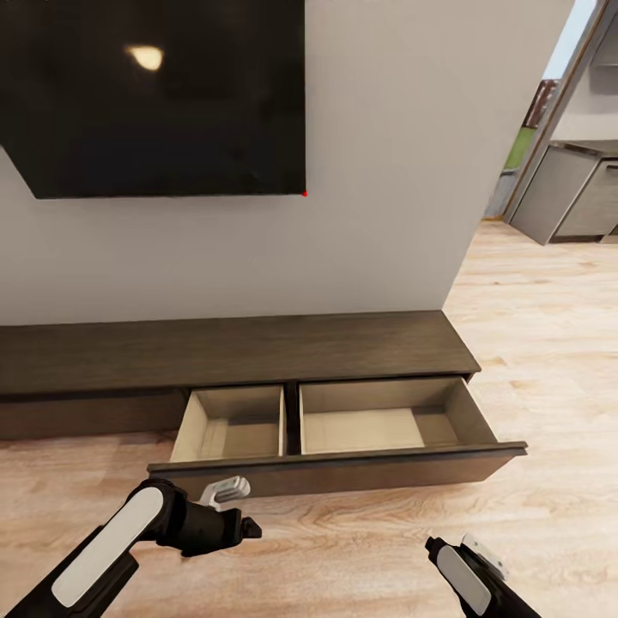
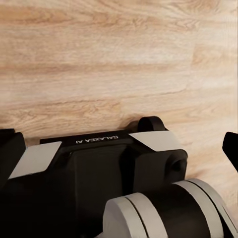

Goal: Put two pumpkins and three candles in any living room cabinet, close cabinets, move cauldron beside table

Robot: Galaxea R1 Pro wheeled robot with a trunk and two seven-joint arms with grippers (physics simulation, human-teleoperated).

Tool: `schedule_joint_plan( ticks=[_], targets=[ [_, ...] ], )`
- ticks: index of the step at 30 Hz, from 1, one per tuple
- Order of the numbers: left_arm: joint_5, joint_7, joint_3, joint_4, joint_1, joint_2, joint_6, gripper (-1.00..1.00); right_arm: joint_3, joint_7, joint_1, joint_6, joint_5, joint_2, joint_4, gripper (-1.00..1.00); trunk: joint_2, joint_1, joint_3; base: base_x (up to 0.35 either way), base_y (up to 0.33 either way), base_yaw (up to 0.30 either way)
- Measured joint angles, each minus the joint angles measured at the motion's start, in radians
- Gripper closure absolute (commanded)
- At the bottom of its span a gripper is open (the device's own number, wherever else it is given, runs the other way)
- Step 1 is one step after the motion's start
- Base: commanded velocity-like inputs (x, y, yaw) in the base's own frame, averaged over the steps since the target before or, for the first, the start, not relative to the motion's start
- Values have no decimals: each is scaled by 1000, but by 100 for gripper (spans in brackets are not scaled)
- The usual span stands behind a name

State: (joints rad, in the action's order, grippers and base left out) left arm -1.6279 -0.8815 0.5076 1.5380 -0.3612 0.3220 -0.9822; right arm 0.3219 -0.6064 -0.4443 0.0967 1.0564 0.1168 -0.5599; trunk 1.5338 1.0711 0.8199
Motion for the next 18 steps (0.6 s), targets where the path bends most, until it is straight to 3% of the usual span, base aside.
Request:
schedule_joint_plan(
  ticks=[2, 11, 18],
  targets=[
    [0, -28, -1, 0, 0, -10, 0, -100, 1, 0, 0, 5, 0, 0, -1, -100, -14, -8, -6, 0, 0, 0],
    [-1, -44, 0, -2, 0, -14, 0, -100, 4, 62, 0, 28, -5, 1, -2, -100, -77, -42, -34, 0, 0, 0],
    [-1, -43, 0, -2, 0, -14, 0, -100, 55, 84, 0, 28, -5, 2, -1, -100, -126, -69, -56, 0, 0, 0]
  ],
)
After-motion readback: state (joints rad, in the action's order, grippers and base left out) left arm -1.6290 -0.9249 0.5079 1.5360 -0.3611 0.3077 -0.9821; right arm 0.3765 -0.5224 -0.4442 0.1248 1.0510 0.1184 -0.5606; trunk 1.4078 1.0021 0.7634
